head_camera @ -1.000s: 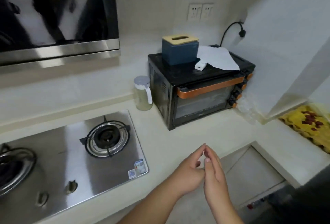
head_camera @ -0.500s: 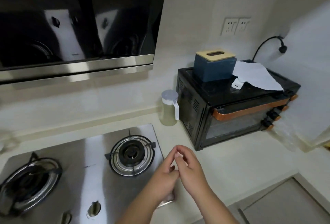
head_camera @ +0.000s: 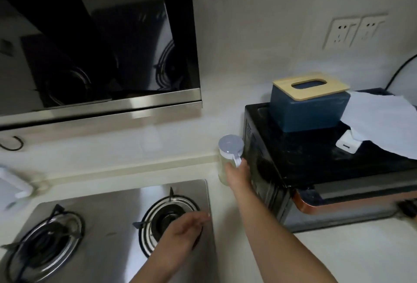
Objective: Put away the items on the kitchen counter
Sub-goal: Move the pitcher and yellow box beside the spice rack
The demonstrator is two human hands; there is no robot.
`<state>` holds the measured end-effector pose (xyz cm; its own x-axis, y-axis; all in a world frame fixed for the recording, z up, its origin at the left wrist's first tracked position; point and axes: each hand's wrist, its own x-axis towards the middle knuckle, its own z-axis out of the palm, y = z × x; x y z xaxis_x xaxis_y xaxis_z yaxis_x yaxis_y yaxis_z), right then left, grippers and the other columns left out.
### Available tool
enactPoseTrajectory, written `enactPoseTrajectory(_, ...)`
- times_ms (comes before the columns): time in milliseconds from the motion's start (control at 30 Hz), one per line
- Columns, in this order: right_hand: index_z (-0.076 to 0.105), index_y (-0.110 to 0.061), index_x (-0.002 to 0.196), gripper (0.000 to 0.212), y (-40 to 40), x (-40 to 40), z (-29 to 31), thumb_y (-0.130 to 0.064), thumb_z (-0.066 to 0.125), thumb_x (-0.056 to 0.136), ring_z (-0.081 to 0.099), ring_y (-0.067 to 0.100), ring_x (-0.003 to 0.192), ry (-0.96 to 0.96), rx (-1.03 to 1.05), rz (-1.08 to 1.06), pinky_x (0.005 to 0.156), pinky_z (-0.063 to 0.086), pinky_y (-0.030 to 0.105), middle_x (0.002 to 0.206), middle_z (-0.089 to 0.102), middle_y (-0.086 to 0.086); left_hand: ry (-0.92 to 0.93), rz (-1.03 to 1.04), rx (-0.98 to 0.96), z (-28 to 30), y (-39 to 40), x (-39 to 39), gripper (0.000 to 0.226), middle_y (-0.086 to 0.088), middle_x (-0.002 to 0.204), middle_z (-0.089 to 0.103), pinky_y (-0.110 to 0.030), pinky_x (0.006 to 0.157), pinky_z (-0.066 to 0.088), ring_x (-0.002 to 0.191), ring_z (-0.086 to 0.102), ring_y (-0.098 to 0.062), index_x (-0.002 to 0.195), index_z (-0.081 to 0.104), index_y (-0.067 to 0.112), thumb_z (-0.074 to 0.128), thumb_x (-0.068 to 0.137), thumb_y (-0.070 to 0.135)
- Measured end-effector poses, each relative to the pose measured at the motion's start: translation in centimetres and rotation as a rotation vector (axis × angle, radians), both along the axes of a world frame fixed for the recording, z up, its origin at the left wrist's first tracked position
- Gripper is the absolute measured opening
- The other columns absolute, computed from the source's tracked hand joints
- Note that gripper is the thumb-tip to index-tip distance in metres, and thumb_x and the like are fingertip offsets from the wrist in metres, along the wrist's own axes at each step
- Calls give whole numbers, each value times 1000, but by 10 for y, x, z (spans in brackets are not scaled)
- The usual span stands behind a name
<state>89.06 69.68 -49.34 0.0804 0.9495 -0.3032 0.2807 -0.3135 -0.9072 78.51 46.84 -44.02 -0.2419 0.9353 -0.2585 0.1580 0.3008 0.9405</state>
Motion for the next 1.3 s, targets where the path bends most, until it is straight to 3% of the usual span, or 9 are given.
enactPoseTrajectory(267,59,-5,108,27,14,-3,-25,-29,51,101,64,32,97,58,105,1,75,41,30,102,67,12,82,87,-67,-8,16,-10,31,9,80,75,-8,66,42,64,60,6,101,75,10,51,97,-9)
enactPoseTrajectory(433,56,-13,98,21,-17,8,-10,-33,51,101,64,30,87,93,158,5,69,45,33,87,64,4,82,108,-132,-10,10,-10,38,10,106,77,-15,88,46,102,68,4,108,74,21,51,97,-7)
enactPoseTrajectory(600,60,-19,91,19,-94,27,35,-36,57,99,60,14,69,171,215,88,62,44,31,75,63,-6,56,102,-87,4,-2,-14,48,16,114,71,-5,83,47,95,67,8,134,60,25,60,94,-2)
enactPoseTrajectory(700,56,-14,79,23,-148,29,66,-27,62,96,43,9,54,223,201,202,55,34,28,59,46,-9,124,90,-9,16,-17,-23,80,22,138,54,-25,111,41,129,53,0,150,39,37,75,80,25)
enactPoseTrajectory(767,59,-13,77,21,-181,21,82,-23,63,95,42,7,53,261,191,281,55,34,27,58,46,-10,156,74,72,26,-32,-30,90,18,142,54,-35,112,43,131,53,-5,149,34,45,80,72,31)
enactPoseTrajectory(900,68,-18,83,11,-248,-16,102,-16,64,93,53,3,58,301,195,424,60,42,23,61,62,-16,202,159,209,46,-88,-55,89,31,128,57,-11,96,43,123,53,7,139,36,50,83,74,13)
enactPoseTrajectory(1067,72,-16,88,6,-334,-82,99,-14,67,91,63,3,66,268,144,580,62,50,19,75,74,-7,226,352,183,39,-194,-110,91,29,127,59,-24,91,53,116,57,6,139,37,50,89,68,27)
enactPoseTrajectory(1167,71,-13,85,4,-390,-128,93,-14,69,88,65,9,70,210,126,691,72,54,36,77,75,0,236,481,193,35,-266,-143,87,26,129,60,-25,102,48,120,56,6,139,43,40,91,67,30)
enactPoseTrajectory(1300,65,-10,72,16,-465,-183,84,-12,68,88,49,11,53,190,116,846,58,39,32,56,60,-2,257,628,193,28,-358,-181,84,28,126,62,-20,98,48,118,57,8,136,45,39,92,67,29)
